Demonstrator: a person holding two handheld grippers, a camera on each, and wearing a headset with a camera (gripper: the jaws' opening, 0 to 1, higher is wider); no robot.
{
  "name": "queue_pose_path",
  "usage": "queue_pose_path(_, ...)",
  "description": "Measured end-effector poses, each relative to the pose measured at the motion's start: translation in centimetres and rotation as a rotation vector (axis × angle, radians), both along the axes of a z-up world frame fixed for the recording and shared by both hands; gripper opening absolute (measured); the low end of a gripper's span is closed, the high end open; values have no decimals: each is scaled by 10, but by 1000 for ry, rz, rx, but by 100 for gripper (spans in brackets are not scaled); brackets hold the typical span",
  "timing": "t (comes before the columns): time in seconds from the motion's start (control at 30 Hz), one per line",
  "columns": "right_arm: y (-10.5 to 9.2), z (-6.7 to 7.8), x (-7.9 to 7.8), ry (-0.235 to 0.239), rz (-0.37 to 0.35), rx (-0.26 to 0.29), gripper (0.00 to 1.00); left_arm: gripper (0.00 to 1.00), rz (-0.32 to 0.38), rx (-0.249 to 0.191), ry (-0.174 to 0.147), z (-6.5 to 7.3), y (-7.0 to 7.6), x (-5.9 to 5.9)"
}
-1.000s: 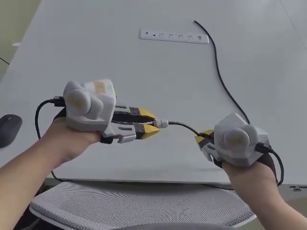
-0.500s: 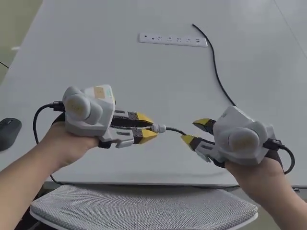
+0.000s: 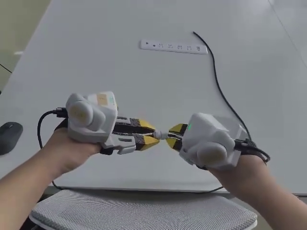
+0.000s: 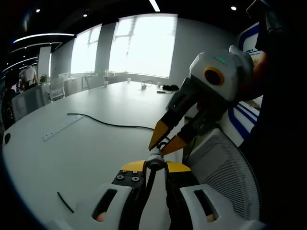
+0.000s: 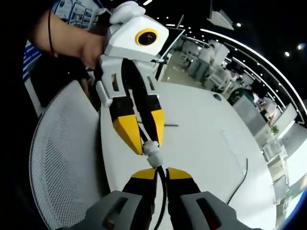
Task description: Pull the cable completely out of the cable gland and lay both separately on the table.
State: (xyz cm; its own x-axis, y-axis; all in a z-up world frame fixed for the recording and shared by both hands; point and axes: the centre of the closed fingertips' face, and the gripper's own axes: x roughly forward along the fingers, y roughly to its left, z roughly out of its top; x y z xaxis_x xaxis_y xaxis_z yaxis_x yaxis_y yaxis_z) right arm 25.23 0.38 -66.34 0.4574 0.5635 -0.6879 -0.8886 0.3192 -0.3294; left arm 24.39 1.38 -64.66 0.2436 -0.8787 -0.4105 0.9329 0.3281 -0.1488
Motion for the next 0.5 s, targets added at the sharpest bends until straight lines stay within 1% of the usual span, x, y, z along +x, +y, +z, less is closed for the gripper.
queue_pose_path(0.27, -4, 0, 0, 15, -18, 16, 1, 15, 1, -3, 2, 0, -3, 1)
queue_pose_path(0.5, -9, -2, 3, 48, -68, 50, 1, 15, 2, -4, -2, 0, -6, 2)
